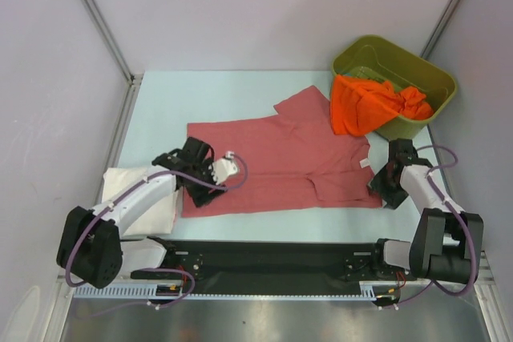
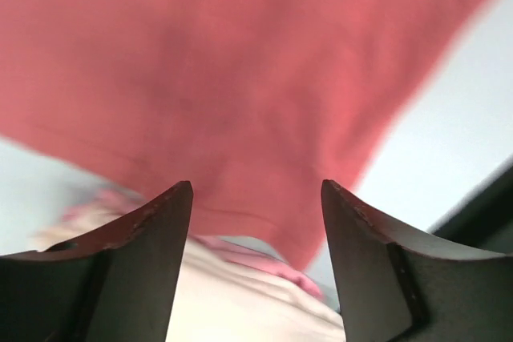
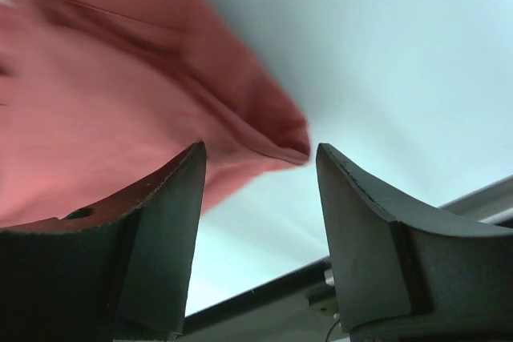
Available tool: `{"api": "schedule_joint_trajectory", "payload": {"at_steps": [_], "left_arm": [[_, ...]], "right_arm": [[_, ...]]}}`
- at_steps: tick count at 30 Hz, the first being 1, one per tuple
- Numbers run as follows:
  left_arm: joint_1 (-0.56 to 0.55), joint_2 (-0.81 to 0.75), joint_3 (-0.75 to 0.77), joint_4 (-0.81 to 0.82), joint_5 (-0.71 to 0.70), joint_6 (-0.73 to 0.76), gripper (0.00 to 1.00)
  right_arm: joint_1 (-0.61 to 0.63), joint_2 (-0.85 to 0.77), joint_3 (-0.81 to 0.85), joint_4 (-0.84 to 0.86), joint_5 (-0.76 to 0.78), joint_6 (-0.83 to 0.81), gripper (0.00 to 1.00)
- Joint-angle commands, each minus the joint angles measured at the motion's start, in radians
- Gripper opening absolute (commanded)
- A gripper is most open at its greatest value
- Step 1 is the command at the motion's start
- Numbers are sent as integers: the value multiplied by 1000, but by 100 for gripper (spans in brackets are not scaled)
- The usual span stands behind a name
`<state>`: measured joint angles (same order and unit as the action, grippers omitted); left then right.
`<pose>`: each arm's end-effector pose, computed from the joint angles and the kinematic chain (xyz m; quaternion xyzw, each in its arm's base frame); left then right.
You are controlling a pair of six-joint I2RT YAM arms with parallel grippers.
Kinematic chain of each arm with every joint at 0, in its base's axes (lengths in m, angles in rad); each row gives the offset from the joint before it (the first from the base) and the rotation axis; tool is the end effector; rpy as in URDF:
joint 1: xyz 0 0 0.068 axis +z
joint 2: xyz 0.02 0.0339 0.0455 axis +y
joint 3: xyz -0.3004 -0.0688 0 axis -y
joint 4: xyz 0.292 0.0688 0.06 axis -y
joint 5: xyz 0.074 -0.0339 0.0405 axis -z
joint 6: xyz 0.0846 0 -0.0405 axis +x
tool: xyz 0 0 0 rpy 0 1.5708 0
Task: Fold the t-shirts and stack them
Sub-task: Fold the tshirt
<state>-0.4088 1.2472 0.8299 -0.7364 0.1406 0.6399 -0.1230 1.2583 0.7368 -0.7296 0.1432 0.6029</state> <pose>0.2519 -0.1220 0.1906 0.5012 0.8375 -0.0444 0.2131 0.2568 -0.0439 0.1562 0.3603 0.9165 -0.0309 0.1710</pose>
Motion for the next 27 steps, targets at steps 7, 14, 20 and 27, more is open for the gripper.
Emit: {"api": "schedule_joint_trajectory", "payload": {"at_steps": [7, 14, 20, 27], "left_arm": [[-108, -52, -282, 0, -76, 44, 75], [-163, -20, -330, 112, -127, -8, 26], [-165, 14, -267, 51, -22, -13, 0], [-165, -159, -201, -251, 172, 204, 0]], "right_arm": [[-21, 18, -109, 67, -57, 167, 56], [-232, -135, -172, -16, -88, 173, 0], [-268, -146, -178, -74, -195, 245, 0], [-287, -265, -163, -286, -73, 415, 0]]}}
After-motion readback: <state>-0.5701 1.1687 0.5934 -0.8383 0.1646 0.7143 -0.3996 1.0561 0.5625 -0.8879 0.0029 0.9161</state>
